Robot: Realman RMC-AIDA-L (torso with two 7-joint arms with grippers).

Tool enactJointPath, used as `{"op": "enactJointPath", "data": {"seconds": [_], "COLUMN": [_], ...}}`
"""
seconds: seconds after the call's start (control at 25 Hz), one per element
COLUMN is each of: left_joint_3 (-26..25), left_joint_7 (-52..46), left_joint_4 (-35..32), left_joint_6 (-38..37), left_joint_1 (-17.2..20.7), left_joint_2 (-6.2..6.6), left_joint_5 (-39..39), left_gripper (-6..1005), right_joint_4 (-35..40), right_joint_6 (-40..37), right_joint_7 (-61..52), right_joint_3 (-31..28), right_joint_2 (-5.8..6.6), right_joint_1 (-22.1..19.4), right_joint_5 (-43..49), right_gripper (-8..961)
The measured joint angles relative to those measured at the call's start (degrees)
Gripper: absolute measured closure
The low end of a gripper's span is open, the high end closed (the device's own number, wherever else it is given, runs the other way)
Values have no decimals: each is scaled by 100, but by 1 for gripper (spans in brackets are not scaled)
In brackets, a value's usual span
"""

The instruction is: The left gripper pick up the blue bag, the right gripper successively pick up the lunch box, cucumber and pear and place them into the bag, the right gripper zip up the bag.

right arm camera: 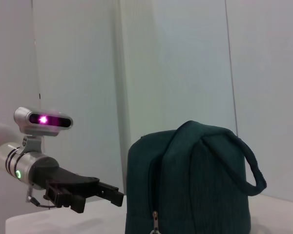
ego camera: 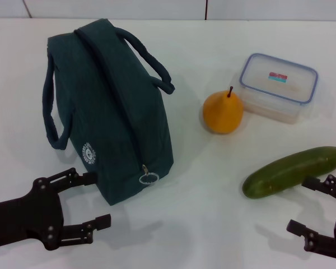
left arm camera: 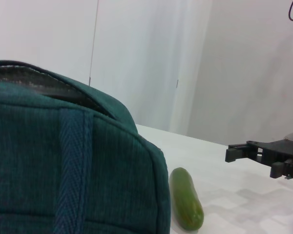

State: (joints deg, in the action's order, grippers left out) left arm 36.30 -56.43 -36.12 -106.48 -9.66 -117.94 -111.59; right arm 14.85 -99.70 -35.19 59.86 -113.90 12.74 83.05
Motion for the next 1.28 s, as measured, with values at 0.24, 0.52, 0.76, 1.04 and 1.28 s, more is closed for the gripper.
{"op": "enactJointPath", "data": {"seconds": [0.24,0.52,0.76,1.04,1.28], "left_joint_3": [0,0,0,-5,-844], "left_joint_7": [0,20,27,1,-290], "left_joint_4": [0,0,0,0,0], "left_joint_6": [-4,-12,-13,-11,-255], "left_joint_1": [16,51,54,52,33], "left_joint_2": [0,0,0,8,19], "left_joint_5": [-5,-6,-13,4,35], "left_gripper": [124,125,125,126,126], "right_joint_4": [0,0,0,0,-19], "right_joint_6": [-7,7,38,101,57], "right_joint_7": [2,7,16,22,-25], "right_joint_3": [17,18,17,17,-145], "right_joint_2": [0,2,29,25,-7], "right_joint_1": [0,0,0,0,0], "right_joint_5": [0,0,0,46,-5], "right_gripper": [116,120,123,126,129]}}
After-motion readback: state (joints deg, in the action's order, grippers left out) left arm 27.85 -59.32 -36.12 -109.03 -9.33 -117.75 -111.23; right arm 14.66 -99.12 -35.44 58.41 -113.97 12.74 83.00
